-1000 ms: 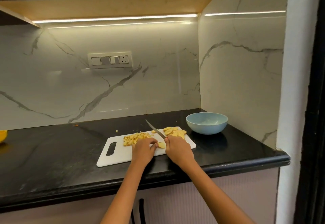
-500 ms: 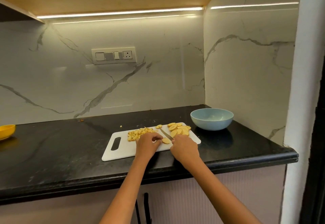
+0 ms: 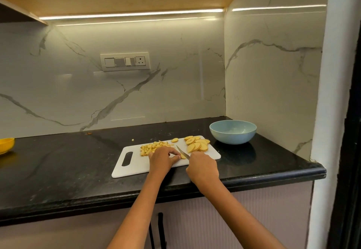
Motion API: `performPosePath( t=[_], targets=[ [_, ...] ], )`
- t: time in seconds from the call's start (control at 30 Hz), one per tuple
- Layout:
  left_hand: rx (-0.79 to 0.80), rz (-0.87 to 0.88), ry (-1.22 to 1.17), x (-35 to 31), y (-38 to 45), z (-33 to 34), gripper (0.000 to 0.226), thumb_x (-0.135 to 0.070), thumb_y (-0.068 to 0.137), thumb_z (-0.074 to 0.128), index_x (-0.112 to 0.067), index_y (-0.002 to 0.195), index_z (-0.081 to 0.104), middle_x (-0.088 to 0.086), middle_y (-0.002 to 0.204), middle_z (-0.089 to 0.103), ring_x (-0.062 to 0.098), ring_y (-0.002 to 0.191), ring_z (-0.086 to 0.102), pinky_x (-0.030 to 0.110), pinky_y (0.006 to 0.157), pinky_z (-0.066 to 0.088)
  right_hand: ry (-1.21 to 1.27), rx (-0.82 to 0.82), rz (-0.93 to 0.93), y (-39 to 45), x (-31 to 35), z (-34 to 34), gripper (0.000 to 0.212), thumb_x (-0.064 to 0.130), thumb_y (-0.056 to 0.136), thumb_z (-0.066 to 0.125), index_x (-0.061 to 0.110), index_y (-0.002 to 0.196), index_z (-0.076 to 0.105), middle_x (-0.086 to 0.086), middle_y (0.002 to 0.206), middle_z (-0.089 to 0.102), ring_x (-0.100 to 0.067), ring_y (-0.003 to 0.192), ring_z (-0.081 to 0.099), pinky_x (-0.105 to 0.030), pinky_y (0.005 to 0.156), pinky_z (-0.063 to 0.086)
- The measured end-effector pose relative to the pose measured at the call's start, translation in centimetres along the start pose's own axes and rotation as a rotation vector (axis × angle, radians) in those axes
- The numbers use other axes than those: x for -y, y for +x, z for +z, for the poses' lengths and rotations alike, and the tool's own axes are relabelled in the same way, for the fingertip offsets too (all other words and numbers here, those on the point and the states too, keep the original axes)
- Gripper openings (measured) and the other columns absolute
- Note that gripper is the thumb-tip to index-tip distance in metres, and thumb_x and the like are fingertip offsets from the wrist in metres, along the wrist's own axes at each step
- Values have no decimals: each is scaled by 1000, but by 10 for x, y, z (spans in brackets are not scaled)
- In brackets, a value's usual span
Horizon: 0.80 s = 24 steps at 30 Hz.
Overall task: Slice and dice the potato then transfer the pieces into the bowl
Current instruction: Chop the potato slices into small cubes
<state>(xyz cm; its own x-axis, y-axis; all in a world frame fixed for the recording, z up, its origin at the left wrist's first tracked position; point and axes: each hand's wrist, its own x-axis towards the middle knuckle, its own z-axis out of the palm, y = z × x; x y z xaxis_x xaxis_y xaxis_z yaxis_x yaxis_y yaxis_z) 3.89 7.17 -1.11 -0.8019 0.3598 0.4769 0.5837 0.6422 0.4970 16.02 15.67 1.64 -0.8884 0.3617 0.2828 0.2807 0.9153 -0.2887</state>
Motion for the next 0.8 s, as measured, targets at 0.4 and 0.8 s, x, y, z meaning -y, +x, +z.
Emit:
performPosePath(
  t=[0.4,0.8],
  targets=[
    [8,4,81,-4,2,-4,11,-35,83,66,-29,86,74,-11,104,68,12,105,55,41,96,33,-50,45,-47,3,6,-6,27,13,97,45,9,123,51,-9,119,58,-22,107,57,-28,85,44],
    [5,4,56,-5,-1,-5,12,-33,85,65,-26,90,74,-8,104,68,13,102,56,48,101,32,-166,-18,-68,-3,12,4,26,11,97,46,9,122,54,-8,115,60,-19,100,60,-26,80,46]
  ],
)
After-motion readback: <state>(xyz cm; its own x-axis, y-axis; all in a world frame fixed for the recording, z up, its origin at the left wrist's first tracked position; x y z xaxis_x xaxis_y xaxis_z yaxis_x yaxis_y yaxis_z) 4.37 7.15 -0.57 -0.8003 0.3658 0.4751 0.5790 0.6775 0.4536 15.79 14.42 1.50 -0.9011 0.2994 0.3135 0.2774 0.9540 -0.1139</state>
